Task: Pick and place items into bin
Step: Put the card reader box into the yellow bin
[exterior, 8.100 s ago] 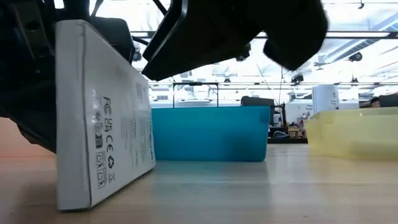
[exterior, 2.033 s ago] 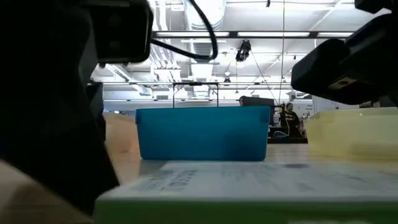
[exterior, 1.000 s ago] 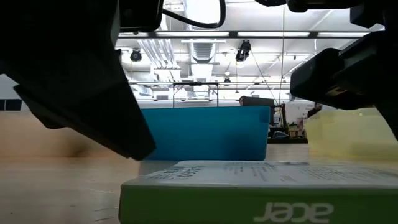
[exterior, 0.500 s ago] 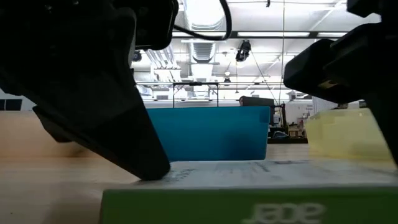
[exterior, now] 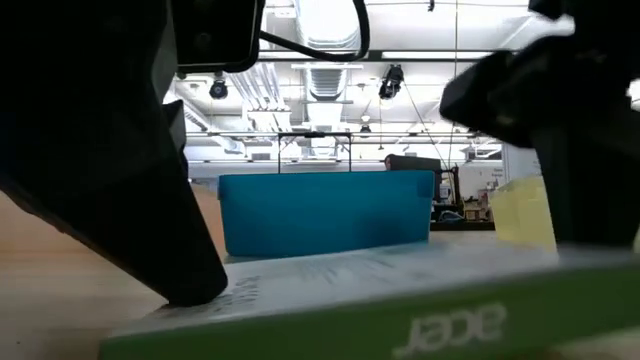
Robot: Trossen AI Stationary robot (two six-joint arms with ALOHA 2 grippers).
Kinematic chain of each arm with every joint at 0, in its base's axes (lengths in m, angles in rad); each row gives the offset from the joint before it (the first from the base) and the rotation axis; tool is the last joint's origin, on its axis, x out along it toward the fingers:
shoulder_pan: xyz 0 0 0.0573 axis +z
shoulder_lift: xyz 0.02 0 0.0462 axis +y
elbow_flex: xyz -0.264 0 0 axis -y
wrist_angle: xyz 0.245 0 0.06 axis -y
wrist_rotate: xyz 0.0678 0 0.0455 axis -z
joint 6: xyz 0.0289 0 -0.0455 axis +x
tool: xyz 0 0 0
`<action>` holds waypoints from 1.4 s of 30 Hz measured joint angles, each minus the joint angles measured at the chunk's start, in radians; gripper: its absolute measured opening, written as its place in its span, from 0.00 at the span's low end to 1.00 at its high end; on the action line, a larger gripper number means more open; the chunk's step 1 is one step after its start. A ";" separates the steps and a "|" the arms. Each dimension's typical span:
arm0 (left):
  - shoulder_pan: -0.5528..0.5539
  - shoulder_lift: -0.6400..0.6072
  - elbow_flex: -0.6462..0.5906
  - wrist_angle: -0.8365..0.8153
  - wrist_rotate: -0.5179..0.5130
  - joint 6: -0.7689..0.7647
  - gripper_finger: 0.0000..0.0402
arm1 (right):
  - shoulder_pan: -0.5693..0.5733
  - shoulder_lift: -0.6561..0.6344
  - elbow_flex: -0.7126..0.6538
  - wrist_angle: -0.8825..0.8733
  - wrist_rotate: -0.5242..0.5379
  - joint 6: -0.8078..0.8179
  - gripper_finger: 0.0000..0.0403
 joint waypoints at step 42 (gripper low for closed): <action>0.010 0.006 0.006 0.144 -0.047 0.063 0.00 | -0.037 -0.060 0.102 0.033 0.118 -0.094 0.36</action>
